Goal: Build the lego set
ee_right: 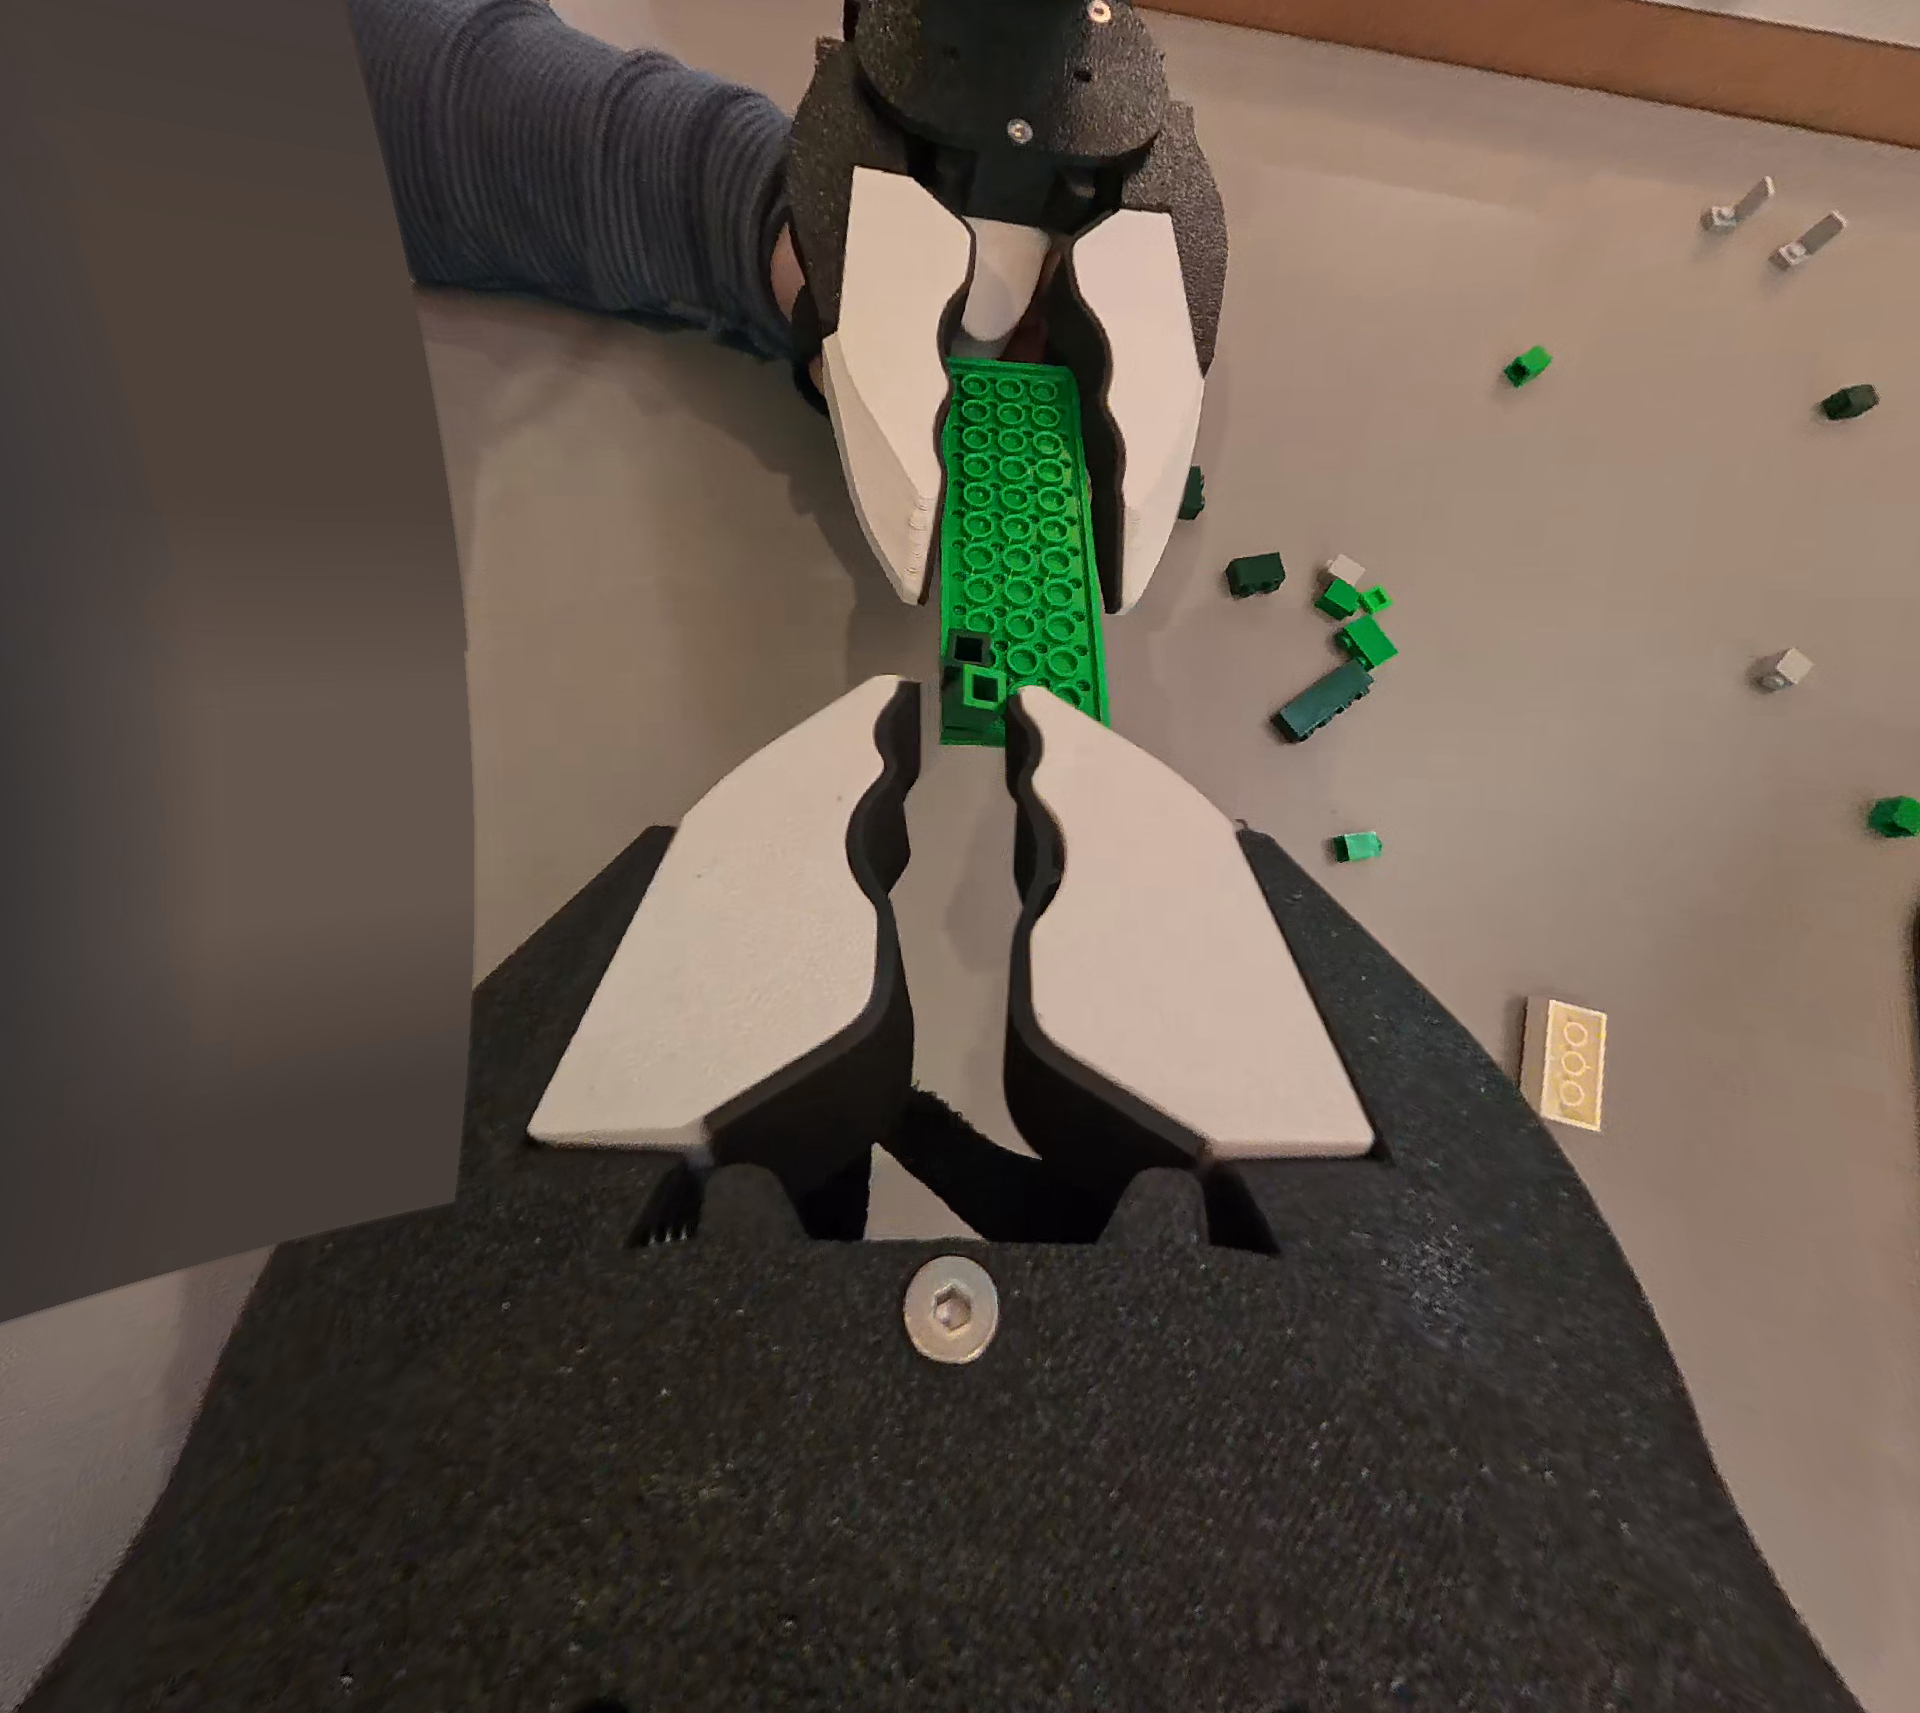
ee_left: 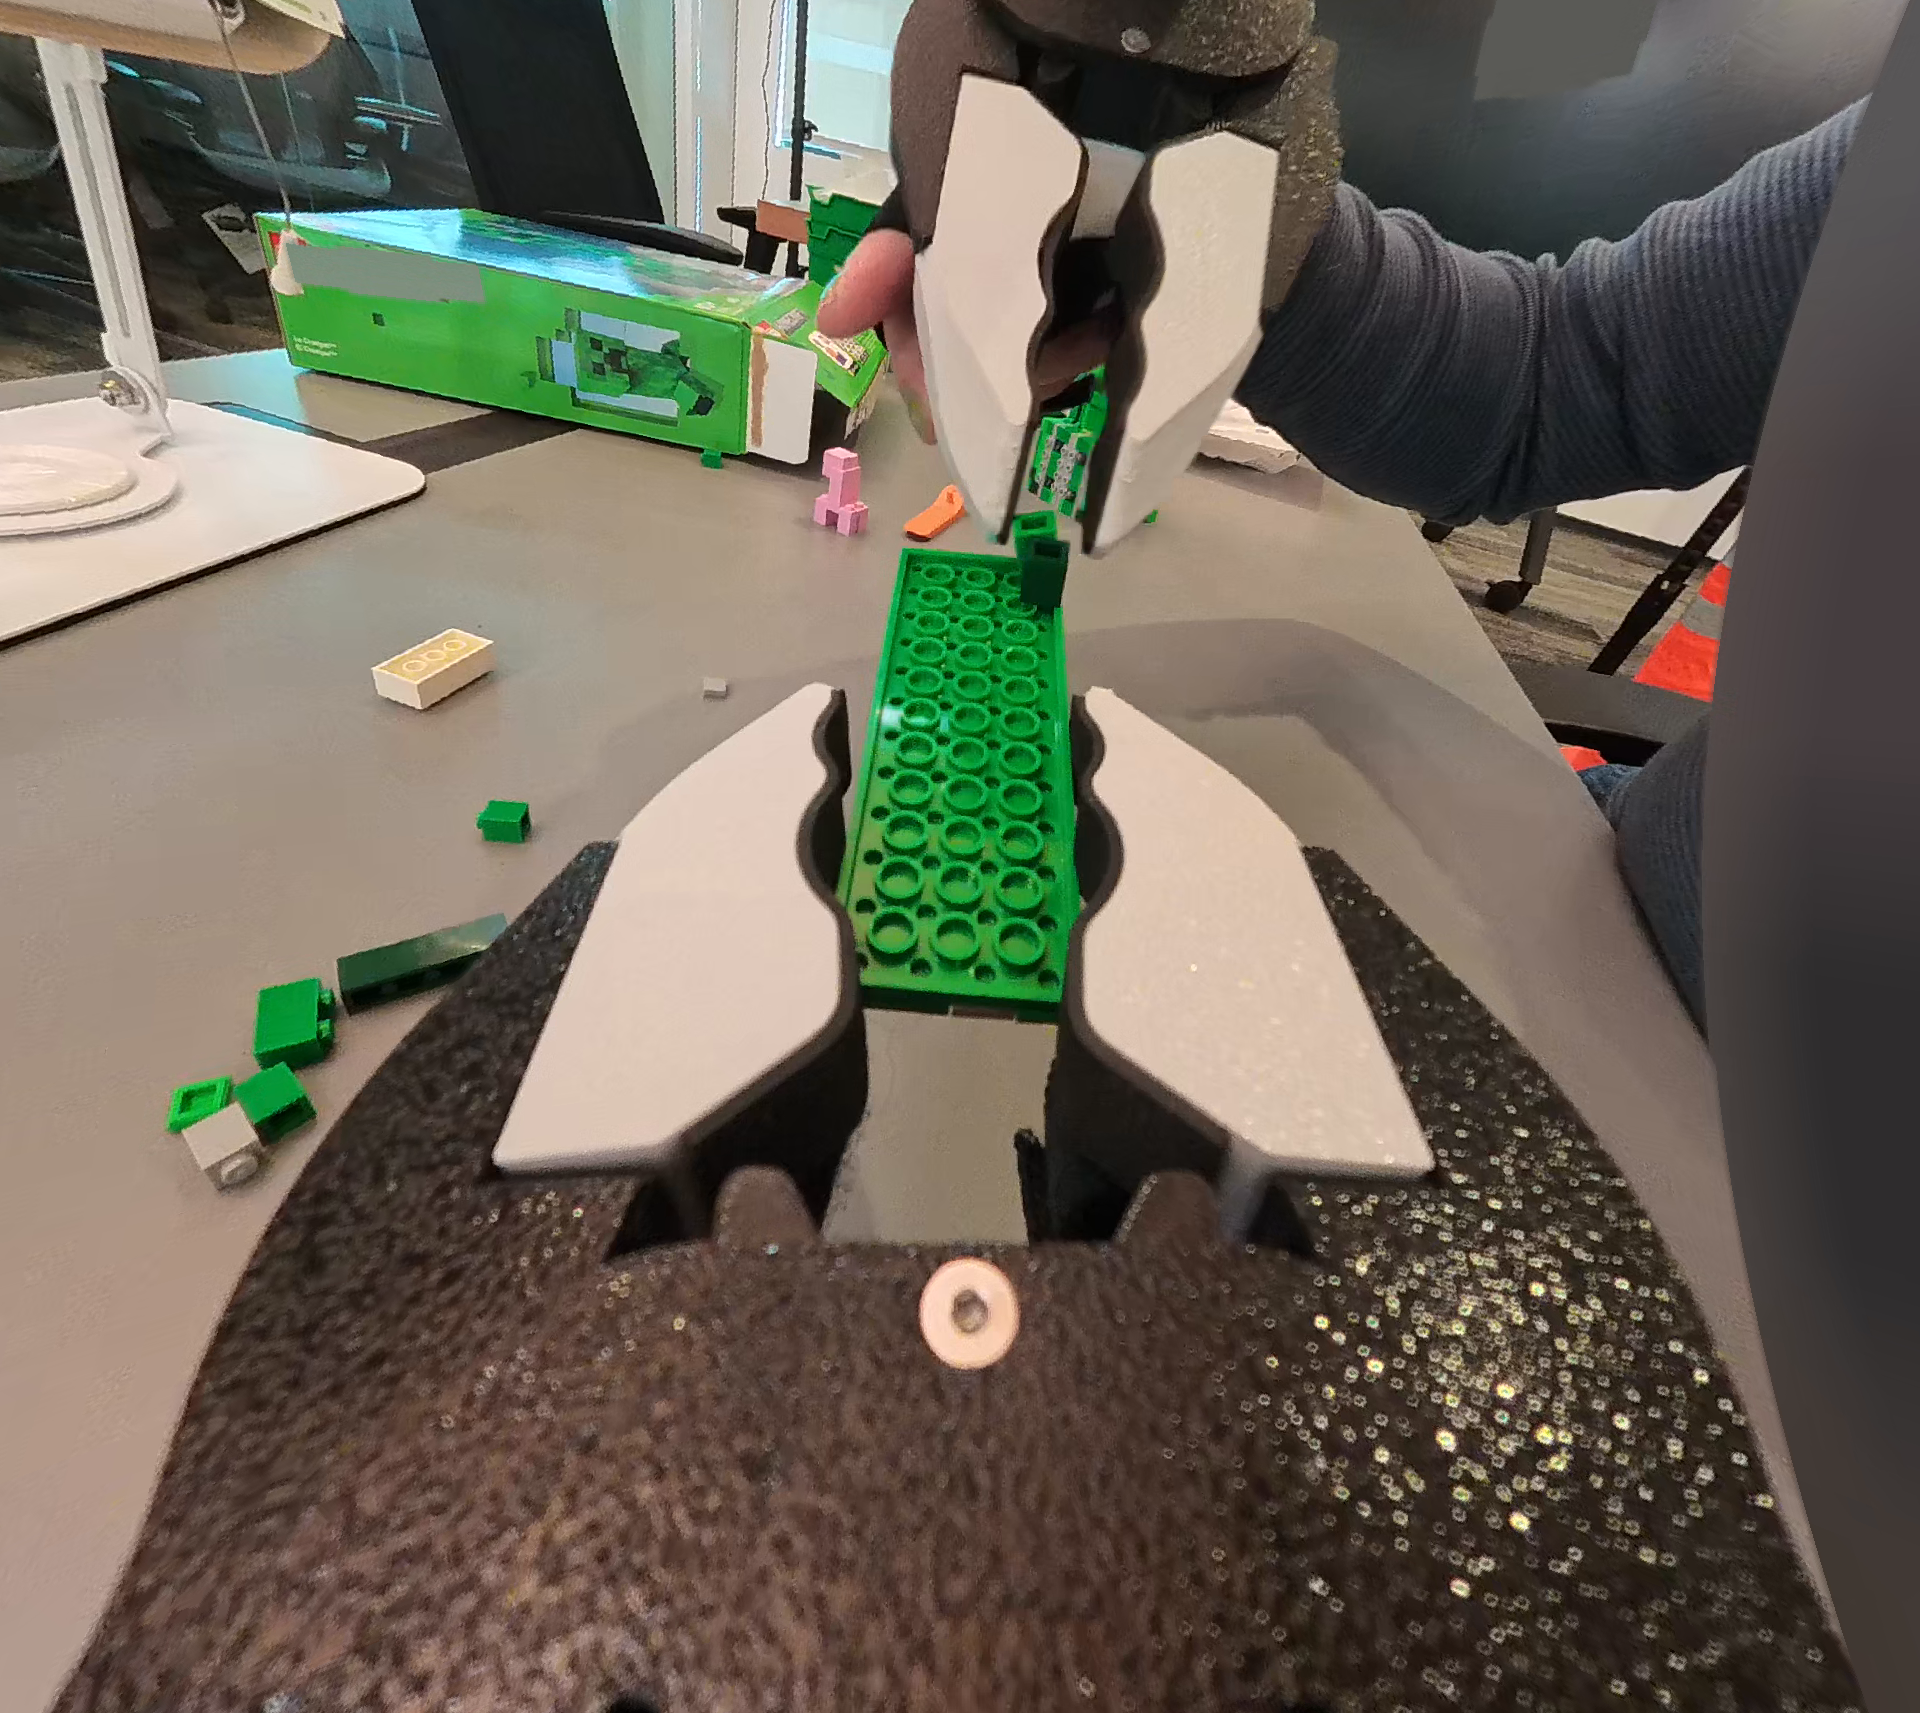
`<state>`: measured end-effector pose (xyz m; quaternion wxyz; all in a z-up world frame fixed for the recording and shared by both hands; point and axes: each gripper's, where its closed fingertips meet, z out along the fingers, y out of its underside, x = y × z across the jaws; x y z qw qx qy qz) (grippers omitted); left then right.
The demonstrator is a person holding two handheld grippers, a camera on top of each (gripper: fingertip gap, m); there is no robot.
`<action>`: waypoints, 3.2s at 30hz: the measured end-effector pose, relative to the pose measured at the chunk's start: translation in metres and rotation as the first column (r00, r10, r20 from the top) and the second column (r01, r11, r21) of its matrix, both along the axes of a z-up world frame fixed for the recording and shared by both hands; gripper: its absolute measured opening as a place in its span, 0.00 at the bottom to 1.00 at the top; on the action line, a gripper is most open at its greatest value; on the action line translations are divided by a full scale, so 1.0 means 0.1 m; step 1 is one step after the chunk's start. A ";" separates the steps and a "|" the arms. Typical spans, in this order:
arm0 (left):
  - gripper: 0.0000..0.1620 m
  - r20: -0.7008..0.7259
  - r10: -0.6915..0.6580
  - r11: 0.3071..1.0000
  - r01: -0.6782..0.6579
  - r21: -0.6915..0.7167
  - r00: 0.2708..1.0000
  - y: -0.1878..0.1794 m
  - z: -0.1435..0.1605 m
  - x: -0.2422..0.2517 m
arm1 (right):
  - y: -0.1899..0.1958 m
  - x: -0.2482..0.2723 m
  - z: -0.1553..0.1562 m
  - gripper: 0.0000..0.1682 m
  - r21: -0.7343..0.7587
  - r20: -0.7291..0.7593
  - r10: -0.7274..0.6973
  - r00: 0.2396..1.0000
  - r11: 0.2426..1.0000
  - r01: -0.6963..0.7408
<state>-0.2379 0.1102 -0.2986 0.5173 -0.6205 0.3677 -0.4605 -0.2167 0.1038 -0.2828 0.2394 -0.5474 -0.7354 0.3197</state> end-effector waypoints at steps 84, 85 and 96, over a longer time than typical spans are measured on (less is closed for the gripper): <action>0.25 -0.044 0.043 0.930 -0.024 0.367 0.998 -0.19 0.24 0.03 | -0.24 -0.06 0.14 0.05 0.349 -0.349 0.133 0.927 0.937 -0.003; 0.25 -0.043 0.044 0.931 -0.025 0.365 0.998 -0.19 0.24 0.04 | -0.24 -0.06 0.14 0.05 0.356 -0.355 0.132 0.926 0.934 0.004; 0.25 -0.110 0.162 0.847 -0.081 0.525 0.981 -0.15 0.24 0.01 | 0.11 0.01 0.34 0.24 -0.208 -0.420 -0.298 0.857 0.951 0.228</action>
